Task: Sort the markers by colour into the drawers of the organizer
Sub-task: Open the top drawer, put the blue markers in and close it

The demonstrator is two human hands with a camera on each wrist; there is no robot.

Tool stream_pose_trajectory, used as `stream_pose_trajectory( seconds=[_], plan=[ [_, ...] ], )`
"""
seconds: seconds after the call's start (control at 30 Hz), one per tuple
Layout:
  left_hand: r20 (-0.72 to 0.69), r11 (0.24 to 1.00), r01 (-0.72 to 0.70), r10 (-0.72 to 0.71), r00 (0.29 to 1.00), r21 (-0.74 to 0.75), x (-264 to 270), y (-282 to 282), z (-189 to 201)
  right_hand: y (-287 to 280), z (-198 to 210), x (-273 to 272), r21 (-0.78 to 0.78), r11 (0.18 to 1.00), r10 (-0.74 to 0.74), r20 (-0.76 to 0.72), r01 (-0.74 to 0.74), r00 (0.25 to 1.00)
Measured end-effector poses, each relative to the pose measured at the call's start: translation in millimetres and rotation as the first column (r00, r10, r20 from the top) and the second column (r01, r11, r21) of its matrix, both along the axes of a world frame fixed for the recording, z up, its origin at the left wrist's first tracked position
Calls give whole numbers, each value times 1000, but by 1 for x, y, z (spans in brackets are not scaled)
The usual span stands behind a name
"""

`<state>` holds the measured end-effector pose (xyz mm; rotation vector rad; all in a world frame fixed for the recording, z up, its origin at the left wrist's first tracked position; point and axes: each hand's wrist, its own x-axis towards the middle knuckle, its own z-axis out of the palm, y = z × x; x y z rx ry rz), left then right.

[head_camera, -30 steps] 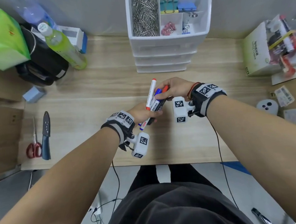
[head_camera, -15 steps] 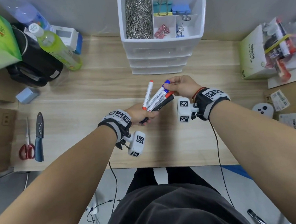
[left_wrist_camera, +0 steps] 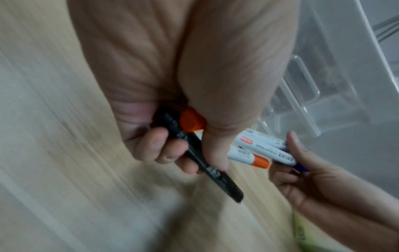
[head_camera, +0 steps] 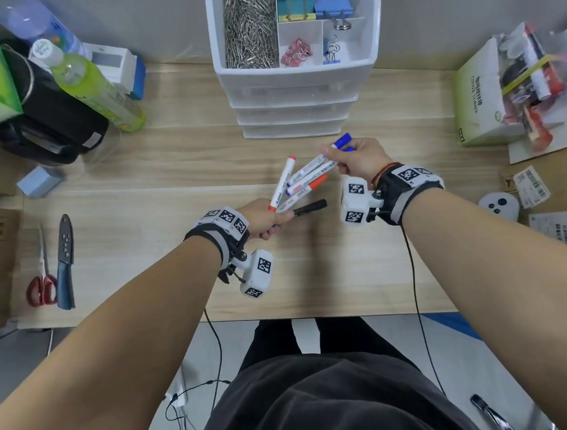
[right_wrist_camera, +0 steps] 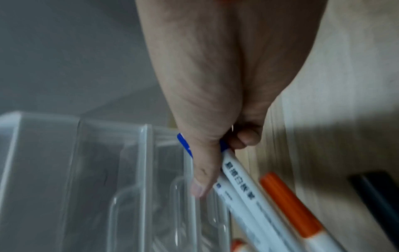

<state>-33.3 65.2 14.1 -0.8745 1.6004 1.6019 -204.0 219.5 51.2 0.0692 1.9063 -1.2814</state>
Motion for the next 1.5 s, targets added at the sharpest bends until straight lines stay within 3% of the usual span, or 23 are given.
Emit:
stream_pose_trajectory(
  seconds=[0.07, 0.13, 0.17, 0.43, 0.7, 0.93, 1.1, 1.5],
  plan=[
    [29, 939, 223, -224, 974, -260, 1, -3, -5, 11, -3, -5, 31, 997, -76, -18, 77, 997],
    [100, 771, 404, -411, 906, -492, 2, -4, -12, 19, -10, -5, 76, 994, -74, -46, 78, 996],
    [120, 723, 428, -437, 891, -543, 2, -4, -17, 23, -15, -4, 98, 993, -62, -59, 67, 996],
    [90, 573, 325, -399, 912, -752, -4, 12, -35, 34, -33, 8, 132, 983, -125, -41, 129, 991],
    [250, 289, 436, -507, 825, -852, -11, 9, -33, 35, -34, 7, 74, 977, -199, 13, 198, 980],
    [307, 273, 544, -593, 745, -794, -23, 1, -32, 35, -37, 4, 57, 974, -223, 33, 221, 974],
    [148, 399, 412, -547, 824, -819, -22, -3, -40, 34, -38, 4, 36, 969, -246, 63, 244, 967],
    [39, 444, 282, -480, 876, -850, -23, -9, -39, 32, -43, 1, 33, 955, -296, 139, 294, 945]
  ],
)
